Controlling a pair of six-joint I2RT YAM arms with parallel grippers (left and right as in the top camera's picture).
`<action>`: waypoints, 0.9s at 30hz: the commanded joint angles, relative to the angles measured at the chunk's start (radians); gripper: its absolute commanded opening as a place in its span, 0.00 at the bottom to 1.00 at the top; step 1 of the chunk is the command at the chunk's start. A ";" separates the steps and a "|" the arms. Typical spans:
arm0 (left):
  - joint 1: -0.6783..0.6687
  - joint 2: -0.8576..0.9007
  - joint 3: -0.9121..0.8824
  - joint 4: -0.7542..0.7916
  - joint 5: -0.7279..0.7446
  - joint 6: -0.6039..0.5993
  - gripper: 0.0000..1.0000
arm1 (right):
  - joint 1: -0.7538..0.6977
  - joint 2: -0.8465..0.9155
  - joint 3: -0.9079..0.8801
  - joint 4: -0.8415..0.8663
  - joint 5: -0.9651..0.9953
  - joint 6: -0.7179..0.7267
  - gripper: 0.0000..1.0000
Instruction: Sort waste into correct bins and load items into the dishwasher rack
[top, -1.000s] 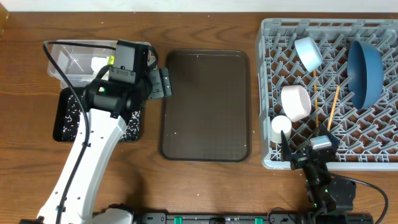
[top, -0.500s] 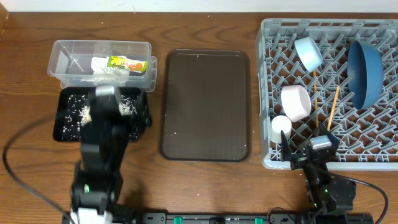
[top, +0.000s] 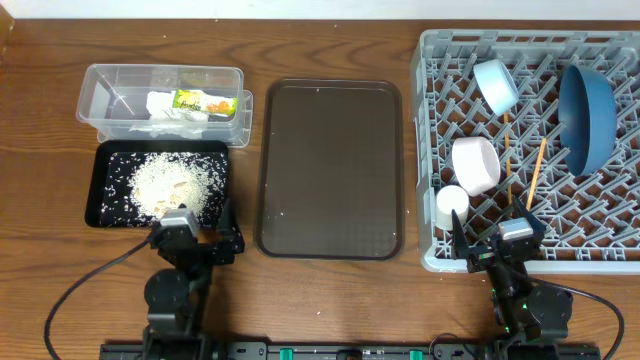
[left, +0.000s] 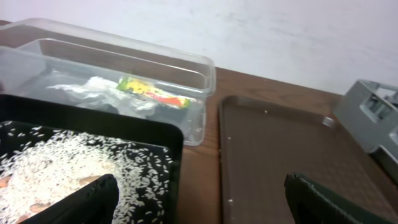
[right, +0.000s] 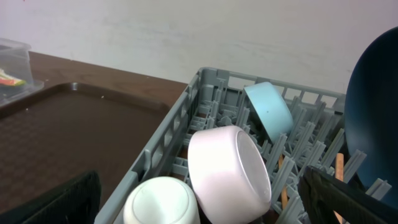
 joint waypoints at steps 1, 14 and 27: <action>0.018 -0.069 -0.034 0.010 0.002 0.010 0.88 | -0.003 -0.005 -0.002 -0.002 -0.005 0.004 0.99; 0.019 -0.104 -0.065 -0.013 0.004 0.008 0.88 | -0.003 -0.005 -0.002 -0.002 -0.005 0.004 0.99; 0.019 -0.102 -0.065 -0.013 0.003 0.009 0.88 | -0.003 -0.005 -0.002 -0.002 -0.005 0.004 0.99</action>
